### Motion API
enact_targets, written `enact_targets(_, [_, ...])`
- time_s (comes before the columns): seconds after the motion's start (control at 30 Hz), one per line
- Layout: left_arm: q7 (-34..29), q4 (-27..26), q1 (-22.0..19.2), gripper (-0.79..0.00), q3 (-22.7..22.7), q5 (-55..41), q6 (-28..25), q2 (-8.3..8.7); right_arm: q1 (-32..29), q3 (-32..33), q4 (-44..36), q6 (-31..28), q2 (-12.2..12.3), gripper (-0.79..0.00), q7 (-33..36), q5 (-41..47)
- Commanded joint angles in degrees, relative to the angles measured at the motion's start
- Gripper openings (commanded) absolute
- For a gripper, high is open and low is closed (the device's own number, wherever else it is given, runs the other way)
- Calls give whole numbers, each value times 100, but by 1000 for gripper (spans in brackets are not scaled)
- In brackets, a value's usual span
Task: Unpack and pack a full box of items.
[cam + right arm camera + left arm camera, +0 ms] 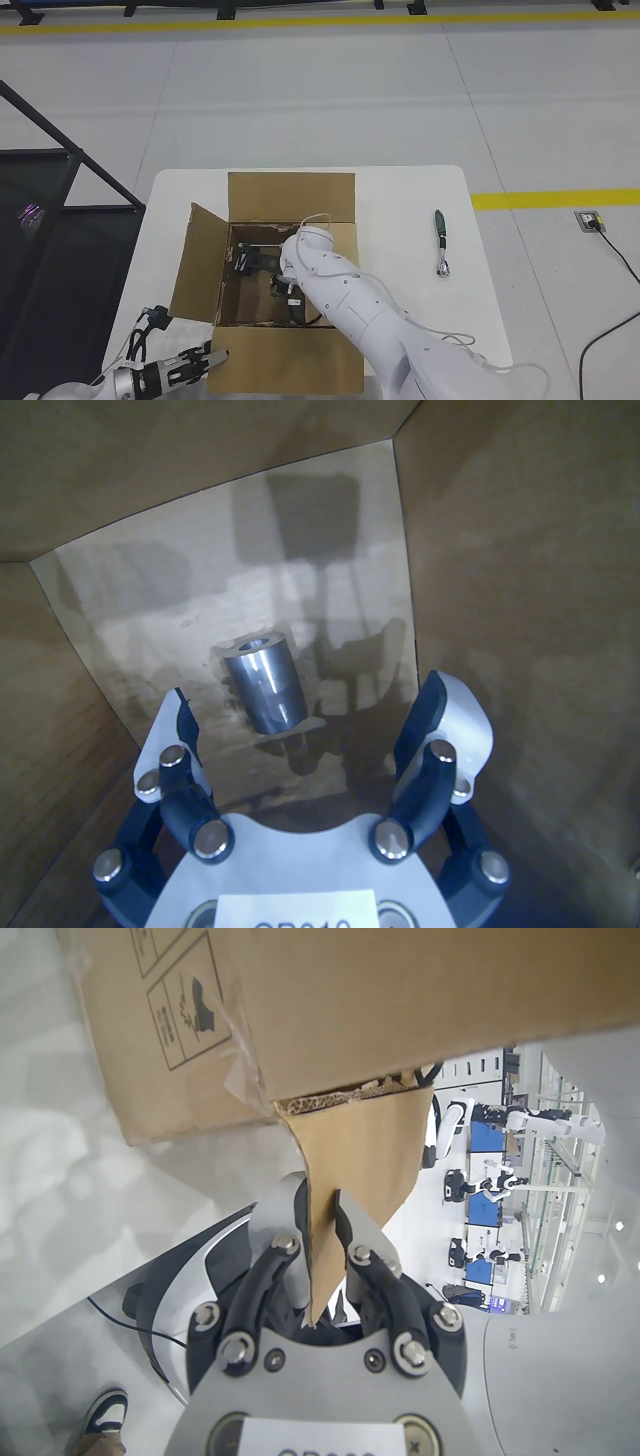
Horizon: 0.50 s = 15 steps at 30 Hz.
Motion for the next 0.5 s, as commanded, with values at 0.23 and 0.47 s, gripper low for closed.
enact_targets(0.23, [12, 11, -1, 0, -12, 1, 11, 3, 0, 0, 0, 0, 0, 0, 0, 0])
enact_targets(0.47, [33, 4, -5, 0, -18, -6, 44, 9, 0, 0, 0, 0, 0, 0, 0, 0])
